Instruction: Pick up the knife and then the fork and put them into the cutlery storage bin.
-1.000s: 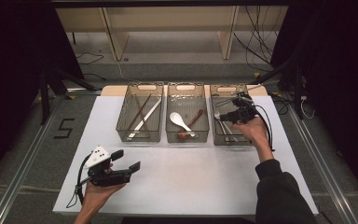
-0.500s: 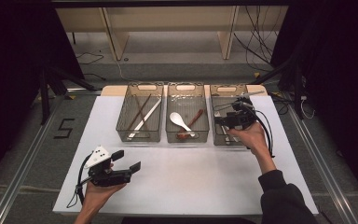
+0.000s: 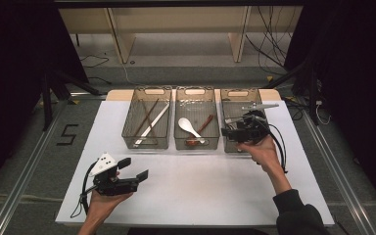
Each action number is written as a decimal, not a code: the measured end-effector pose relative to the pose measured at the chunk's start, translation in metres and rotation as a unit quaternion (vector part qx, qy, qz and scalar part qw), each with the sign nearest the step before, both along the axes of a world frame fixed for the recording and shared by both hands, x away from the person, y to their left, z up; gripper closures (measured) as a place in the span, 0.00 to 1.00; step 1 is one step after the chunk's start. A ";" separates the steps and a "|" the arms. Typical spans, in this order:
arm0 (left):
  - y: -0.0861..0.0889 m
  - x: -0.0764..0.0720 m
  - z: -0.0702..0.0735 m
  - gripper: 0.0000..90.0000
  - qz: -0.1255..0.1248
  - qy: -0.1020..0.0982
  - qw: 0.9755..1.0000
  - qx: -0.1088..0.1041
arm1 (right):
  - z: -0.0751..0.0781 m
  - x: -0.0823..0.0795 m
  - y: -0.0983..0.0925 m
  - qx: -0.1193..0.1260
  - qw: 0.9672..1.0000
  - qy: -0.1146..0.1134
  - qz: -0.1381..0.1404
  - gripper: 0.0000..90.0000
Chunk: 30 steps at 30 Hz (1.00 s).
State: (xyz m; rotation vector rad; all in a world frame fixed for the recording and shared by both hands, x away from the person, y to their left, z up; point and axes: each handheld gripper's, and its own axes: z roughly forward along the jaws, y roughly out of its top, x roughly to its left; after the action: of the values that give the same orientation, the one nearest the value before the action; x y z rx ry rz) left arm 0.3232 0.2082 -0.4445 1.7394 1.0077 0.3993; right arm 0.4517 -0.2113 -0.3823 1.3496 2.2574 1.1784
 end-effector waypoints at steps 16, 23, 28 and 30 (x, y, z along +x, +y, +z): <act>-0.003 0.001 0.000 0.18 0.000 0.004 1.000 0.000 | -0.012 -0.028 0.001 0.028 0.999 -0.016 0.016 0.30; -0.003 0.001 -0.001 0.18 -0.002 0.006 1.000 -0.004 | -0.016 -0.041 -0.002 0.037 0.999 -0.028 0.021 0.29; -0.002 0.000 0.000 0.18 -0.005 0.005 1.000 -0.004 | -0.017 -0.051 -0.002 0.043 0.998 -0.039 0.027 0.28; -0.003 0.000 0.000 0.18 -0.006 0.005 1.000 -0.004 | -0.017 -0.055 -0.002 0.046 0.998 -0.041 0.029 0.27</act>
State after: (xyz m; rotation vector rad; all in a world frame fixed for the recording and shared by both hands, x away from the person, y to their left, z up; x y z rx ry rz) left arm 0.3234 0.2057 -0.4450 1.7412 1.0052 0.3787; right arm 0.3965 -0.2134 -0.3998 1.2507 2.2233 1.3473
